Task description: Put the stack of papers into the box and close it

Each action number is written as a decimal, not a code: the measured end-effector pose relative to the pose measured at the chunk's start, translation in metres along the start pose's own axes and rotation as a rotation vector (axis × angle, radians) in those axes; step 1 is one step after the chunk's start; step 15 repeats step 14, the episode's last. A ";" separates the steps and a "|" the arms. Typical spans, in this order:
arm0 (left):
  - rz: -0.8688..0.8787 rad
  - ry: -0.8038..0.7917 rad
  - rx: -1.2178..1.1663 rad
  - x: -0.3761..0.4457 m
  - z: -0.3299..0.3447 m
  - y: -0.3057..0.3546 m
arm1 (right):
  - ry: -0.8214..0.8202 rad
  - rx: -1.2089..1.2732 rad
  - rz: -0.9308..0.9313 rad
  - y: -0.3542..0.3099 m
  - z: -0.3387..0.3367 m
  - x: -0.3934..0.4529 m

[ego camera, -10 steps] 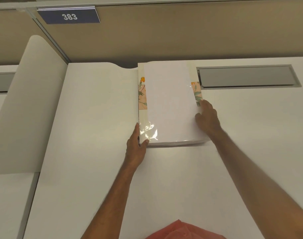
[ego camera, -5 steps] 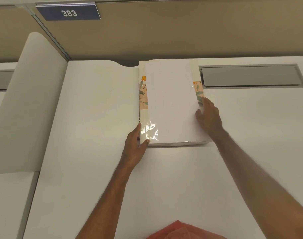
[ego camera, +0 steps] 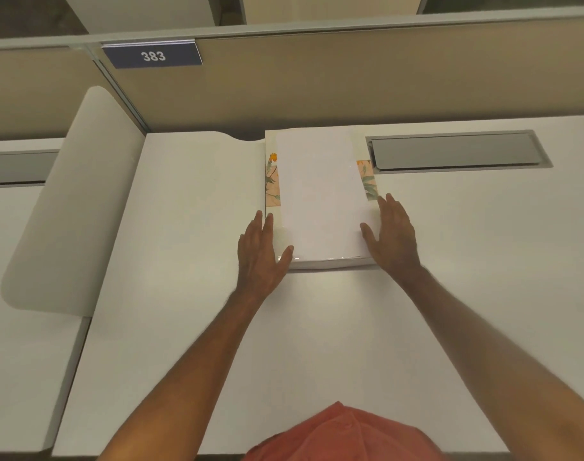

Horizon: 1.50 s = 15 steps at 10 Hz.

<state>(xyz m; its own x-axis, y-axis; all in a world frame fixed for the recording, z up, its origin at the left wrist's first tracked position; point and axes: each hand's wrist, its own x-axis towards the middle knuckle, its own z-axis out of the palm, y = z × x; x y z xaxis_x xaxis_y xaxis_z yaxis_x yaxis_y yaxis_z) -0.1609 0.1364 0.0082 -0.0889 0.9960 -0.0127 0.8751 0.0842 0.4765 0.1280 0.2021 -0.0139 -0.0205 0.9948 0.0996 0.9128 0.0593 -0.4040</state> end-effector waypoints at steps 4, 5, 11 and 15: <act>0.174 0.004 0.281 -0.024 0.003 0.020 | -0.017 -0.079 -0.134 0.003 -0.015 -0.070; 0.207 0.029 0.304 -0.032 0.007 0.022 | -0.009 -0.109 -0.174 0.006 -0.016 -0.080; 0.265 0.097 0.444 -0.061 0.033 0.016 | -0.005 -0.243 -0.190 0.017 -0.009 -0.105; 0.334 0.237 0.444 -0.012 -0.030 0.047 | 0.120 -0.215 -0.311 -0.012 -0.056 -0.052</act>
